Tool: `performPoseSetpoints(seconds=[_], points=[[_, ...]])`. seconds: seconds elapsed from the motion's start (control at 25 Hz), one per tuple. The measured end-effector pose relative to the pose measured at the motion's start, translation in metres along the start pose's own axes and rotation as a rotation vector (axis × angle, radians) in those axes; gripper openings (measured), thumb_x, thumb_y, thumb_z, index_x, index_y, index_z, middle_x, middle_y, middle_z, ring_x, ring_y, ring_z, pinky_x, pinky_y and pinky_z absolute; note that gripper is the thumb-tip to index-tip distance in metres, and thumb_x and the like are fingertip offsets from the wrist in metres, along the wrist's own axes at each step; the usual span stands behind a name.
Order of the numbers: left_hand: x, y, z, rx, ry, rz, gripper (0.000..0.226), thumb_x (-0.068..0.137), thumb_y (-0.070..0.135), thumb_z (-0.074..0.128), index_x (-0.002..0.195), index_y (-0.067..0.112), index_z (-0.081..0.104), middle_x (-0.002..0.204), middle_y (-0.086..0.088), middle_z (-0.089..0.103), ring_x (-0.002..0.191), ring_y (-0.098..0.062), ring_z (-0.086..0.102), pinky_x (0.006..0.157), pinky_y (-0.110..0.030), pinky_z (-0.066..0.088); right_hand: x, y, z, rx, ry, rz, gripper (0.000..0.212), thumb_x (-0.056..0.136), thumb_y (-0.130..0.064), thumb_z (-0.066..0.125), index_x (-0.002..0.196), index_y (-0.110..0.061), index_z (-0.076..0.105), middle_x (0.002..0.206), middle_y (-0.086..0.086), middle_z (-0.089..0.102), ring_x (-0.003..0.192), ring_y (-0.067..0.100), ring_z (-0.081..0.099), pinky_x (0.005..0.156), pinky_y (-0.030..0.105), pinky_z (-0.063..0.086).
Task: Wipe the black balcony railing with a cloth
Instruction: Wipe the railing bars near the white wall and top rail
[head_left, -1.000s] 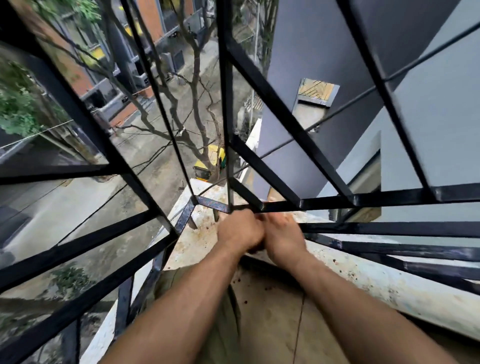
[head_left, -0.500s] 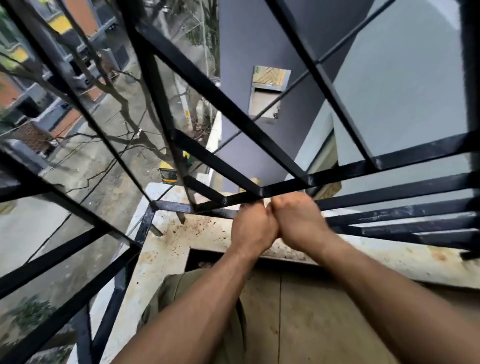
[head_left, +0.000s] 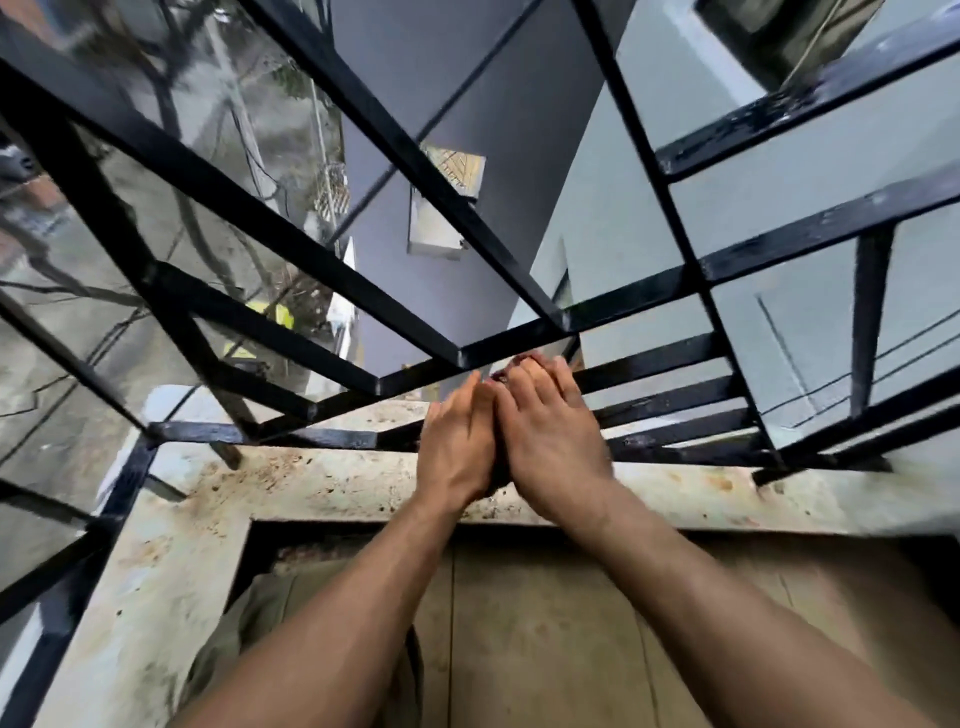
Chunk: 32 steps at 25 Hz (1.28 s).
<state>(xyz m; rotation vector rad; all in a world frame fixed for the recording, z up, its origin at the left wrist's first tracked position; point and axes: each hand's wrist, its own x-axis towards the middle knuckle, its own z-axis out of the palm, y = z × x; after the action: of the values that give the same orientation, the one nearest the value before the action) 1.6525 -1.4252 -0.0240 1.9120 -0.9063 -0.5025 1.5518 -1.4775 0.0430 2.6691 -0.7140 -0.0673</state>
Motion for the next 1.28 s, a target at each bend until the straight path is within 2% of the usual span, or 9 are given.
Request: performPoseSetpoints(seconds=[0.28, 0.48, 0.64, 0.76, 0.84, 1.0, 1.12, 1.2, 1.28], points=[[0.003, -0.004, 0.006, 0.162, -0.171, -0.055, 0.107, 0.076, 0.086, -0.018, 0.160, 0.030, 0.018, 0.164, 0.000, 0.028, 0.150, -0.019, 0.022, 0.125, -0.047, 0.009, -0.010, 0.106, -0.066, -0.190, -0.064, 0.082, 0.023, 0.087, -0.026, 0.051, 0.105, -0.017, 0.061, 0.096, 0.007, 0.066, 0.092, 0.028, 0.062, 0.113, 0.045, 0.036], [0.004, 0.001, 0.001, 0.140, -0.179, -0.082, 0.087, 0.090, 0.074, -0.003, 0.159, 0.029, 0.023, 0.165, 0.003, 0.026, 0.152, -0.017, 0.017, 0.125, -0.044, 0.008, 0.008, 0.066, -0.026, 0.179, -0.004, -0.106, 0.029, 0.083, -0.025, 0.057, 0.111, -0.018, 0.058, 0.109, 0.007, 0.063, 0.101, 0.031, 0.059, 0.100, 0.040, 0.039], [0.005, 0.006, -0.006, 0.132, -0.248, -0.124, 0.083, 0.093, 0.069, 0.001, 0.159, 0.025, 0.026, 0.164, 0.000, 0.028, 0.150, -0.021, 0.021, 0.124, -0.045, 0.012, -0.044, 0.122, 0.006, -0.009, 0.313, -0.329, 0.052, 0.101, -0.012, 0.045, 0.153, -0.007, 0.042, 0.157, 0.016, 0.041, 0.149, 0.033, 0.035, 0.124, 0.049, 0.025], [-0.010, -0.001, 0.005, 0.243, -0.109, -0.022, 0.085, 0.093, 0.074, 0.003, 0.156, 0.023, 0.029, 0.161, -0.001, 0.035, 0.148, -0.021, 0.027, 0.122, -0.047, 0.023, -0.082, 0.169, 0.042, -0.205, 0.356, -0.396, 0.055, 0.099, -0.002, 0.034, 0.154, -0.004, 0.037, 0.157, 0.026, 0.039, 0.147, 0.041, 0.034, 0.124, 0.055, 0.022], [-0.022, -0.004, 0.007, 0.290, -0.028, 0.066, 0.074, 0.098, 0.069, 0.015, 0.149, 0.021, 0.039, 0.150, -0.002, 0.047, 0.142, -0.022, 0.037, 0.116, -0.046, 0.034, -0.102, 0.183, 0.063, -0.201, 0.253, -0.215, 0.062, 0.093, -0.008, 0.046, 0.154, -0.003, 0.034, 0.155, 0.029, 0.037, 0.144, 0.045, 0.034, 0.126, 0.055, 0.017], [-0.006, 0.008, -0.008, 0.064, -0.025, -0.076, 0.072, 0.101, 0.066, 0.016, 0.103, 0.015, 0.067, 0.089, -0.005, 0.065, 0.083, -0.018, 0.063, 0.075, -0.039, 0.052, -0.072, 0.106, 0.070, 0.139, 0.213, 0.279, 0.060, 0.074, 0.000, 0.075, 0.131, 0.005, 0.057, 0.128, 0.026, 0.049, 0.124, 0.044, 0.042, 0.116, 0.058, 0.030], [-0.004, 0.011, -0.009, 0.112, -0.015, -0.071, 0.071, 0.101, 0.065, 0.016, 0.097, 0.015, 0.067, 0.090, -0.007, 0.064, 0.082, -0.021, 0.062, 0.072, -0.036, 0.048, -0.027, -0.026, 0.083, 0.393, 0.077, 0.005, 0.048, 0.086, -0.028, 0.075, 0.129, -0.014, 0.060, 0.126, 0.000, 0.061, 0.127, 0.020, 0.045, 0.119, 0.041, 0.026], [-0.008, 0.013, -0.007, 0.129, 0.019, -0.069, 0.061, 0.106, 0.055, 0.023, 0.093, 0.013, 0.064, 0.093, -0.009, 0.066, 0.088, -0.024, 0.063, 0.078, -0.038, 0.048, -0.004, -0.069, 0.091, 0.512, 0.102, -0.093, 0.046, 0.105, -0.048, 0.045, 0.142, -0.025, 0.029, 0.132, -0.025, 0.050, 0.132, -0.001, 0.040, 0.122, 0.026, 0.017], [-0.006, 0.017, -0.009, 0.131, 0.025, -0.074, 0.061, 0.107, 0.051, 0.023, 0.099, 0.011, 0.068, 0.098, -0.010, 0.069, 0.093, -0.025, 0.063, 0.083, -0.038, 0.048, 0.010, -0.058, 0.082, 0.414, 0.104, -0.153, 0.040, 0.106, -0.031, 0.049, 0.140, -0.015, 0.038, 0.136, -0.007, 0.054, 0.132, 0.016, 0.045, 0.123, 0.036, 0.024]])
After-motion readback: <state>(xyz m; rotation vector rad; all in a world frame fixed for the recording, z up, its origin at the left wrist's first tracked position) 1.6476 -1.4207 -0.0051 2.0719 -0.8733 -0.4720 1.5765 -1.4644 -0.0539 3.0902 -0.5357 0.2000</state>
